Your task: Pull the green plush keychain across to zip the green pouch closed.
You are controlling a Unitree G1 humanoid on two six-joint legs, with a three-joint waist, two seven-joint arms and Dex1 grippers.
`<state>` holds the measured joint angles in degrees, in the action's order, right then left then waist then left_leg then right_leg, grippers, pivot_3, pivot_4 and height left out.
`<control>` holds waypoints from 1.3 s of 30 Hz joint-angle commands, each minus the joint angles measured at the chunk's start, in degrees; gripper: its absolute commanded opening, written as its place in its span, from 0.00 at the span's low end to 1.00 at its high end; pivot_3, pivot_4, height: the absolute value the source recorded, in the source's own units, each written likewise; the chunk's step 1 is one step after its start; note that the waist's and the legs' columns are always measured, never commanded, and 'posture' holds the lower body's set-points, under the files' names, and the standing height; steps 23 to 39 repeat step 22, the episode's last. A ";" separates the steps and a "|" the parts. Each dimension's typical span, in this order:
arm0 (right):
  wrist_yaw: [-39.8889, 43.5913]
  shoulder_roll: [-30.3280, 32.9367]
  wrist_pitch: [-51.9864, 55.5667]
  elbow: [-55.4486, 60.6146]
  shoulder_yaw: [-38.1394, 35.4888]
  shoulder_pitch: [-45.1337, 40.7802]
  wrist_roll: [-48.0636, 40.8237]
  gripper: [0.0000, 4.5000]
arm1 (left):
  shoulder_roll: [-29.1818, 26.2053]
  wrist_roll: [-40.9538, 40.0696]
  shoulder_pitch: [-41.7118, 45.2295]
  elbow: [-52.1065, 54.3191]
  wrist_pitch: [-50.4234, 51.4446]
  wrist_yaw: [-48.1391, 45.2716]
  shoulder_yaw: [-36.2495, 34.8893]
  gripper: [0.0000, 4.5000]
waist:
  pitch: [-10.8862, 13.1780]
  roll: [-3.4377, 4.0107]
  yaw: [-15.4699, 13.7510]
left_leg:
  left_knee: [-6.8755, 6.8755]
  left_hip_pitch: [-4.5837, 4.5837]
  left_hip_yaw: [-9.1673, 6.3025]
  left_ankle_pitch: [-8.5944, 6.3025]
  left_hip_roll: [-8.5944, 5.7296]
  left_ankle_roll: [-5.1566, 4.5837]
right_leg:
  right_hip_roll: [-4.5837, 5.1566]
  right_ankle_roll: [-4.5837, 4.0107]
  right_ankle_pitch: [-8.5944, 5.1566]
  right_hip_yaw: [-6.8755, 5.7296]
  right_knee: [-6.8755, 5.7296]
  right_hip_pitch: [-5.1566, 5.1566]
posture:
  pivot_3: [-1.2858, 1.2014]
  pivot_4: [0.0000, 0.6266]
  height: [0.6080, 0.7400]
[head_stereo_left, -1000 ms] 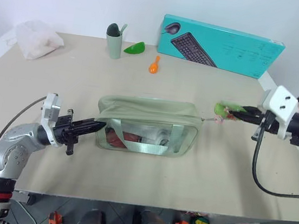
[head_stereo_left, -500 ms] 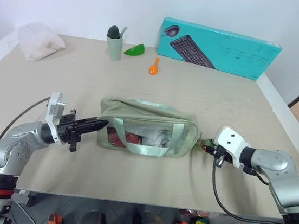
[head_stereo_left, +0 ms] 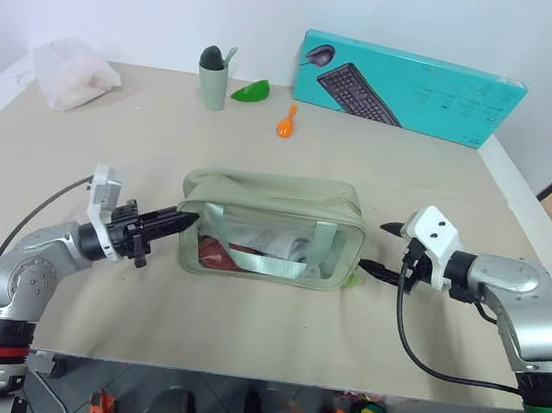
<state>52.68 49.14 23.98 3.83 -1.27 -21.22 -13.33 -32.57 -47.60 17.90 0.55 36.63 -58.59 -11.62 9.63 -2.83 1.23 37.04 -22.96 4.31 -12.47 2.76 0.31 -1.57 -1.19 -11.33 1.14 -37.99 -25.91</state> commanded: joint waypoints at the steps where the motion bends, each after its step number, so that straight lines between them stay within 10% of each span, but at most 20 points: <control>1: 0.19 2.79 -1.08 -2.77 -5.70 -1.36 -0.84 1.00 | -0.22 -2.26 1.98 2.20 0.87 0.98 -2.46 0.55 | 0.00 -0.01 -0.01 | 0.00 -0.01 0.00 0.00 -0.01 0.00 | 0.00 0.00 0.00 -0.01 0.00 0.00 | 0.52 0.24 1.00; 6: 3.18 6.73 -1.64 -5.74 -11.90 0.76 -3.36 1.00 | -2.11 -6.04 2.95 5.64 2.09 3.06 -7.20 0.91 | 0.02 -0.02 -0.02 | -0.07 -0.06 0.03 -0.01 -0.08 0.00 | 0.03 -0.03 -0.02 0.04 0.00 -0.07 | 0.52 0.24 1.00; 16: 8.93 7.74 4.05 3.25 -25.21 15.57 -13.33 1.00 | -13.20 -10.84 -2.67 3.30 13.37 11.04 -18.57 0.91 | 0.07 -0.07 0.36 | -0.50 0.33 -0.22 0.02 -0.01 0.04 | -0.08 -0.23 -0.16 0.02 0.00 0.01 | 0.52 0.24 1.00; 39: 6.02 5.65 6.62 7.54 -25.83 18.49 -15.72 1.00 | -12.23 -9.99 -8.19 4.35 13.65 12.09 -18.69 0.91 | 0.08 -0.09 0.34 | -0.50 0.41 -0.43 0.08 -0.01 0.17 | -0.06 -0.52 -0.34 -0.10 0.00 0.12 | 0.52 0.24 1.00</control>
